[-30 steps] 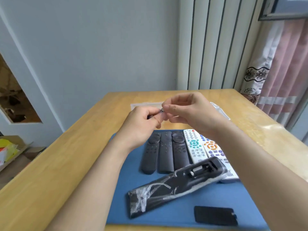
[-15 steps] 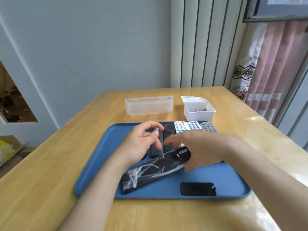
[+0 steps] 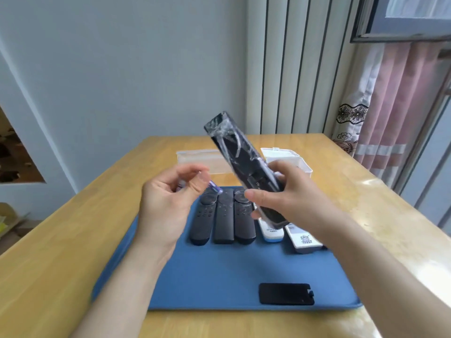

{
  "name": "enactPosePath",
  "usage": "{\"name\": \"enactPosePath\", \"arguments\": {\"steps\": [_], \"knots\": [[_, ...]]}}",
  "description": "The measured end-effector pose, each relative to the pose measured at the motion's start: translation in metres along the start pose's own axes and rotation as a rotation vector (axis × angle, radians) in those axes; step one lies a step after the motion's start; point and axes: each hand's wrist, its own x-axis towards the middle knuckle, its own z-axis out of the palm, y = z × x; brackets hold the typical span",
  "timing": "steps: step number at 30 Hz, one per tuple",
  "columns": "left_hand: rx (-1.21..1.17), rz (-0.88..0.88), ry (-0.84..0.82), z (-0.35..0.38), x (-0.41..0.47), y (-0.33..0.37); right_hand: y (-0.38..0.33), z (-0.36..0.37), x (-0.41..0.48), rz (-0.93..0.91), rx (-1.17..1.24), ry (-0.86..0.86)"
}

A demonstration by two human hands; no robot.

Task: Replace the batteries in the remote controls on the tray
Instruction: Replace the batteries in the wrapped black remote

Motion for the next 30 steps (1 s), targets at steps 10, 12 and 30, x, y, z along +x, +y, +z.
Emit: {"name": "enactPosePath", "arguments": {"steps": [10, 12, 30], "knots": [[0.125, -0.067, -0.11, 0.02, -0.011, -0.013, 0.008, 0.02, -0.007, 0.173, 0.559, -0.06], [0.129, -0.046, -0.104, 0.026, -0.014, -0.014, 0.008, 0.02, -0.006, 0.2, 0.614, -0.033], [0.198, 0.123, -0.015, 0.033, -0.021, -0.013, 0.021, 0.033, -0.009, 0.043, 0.627, -0.074]]}}
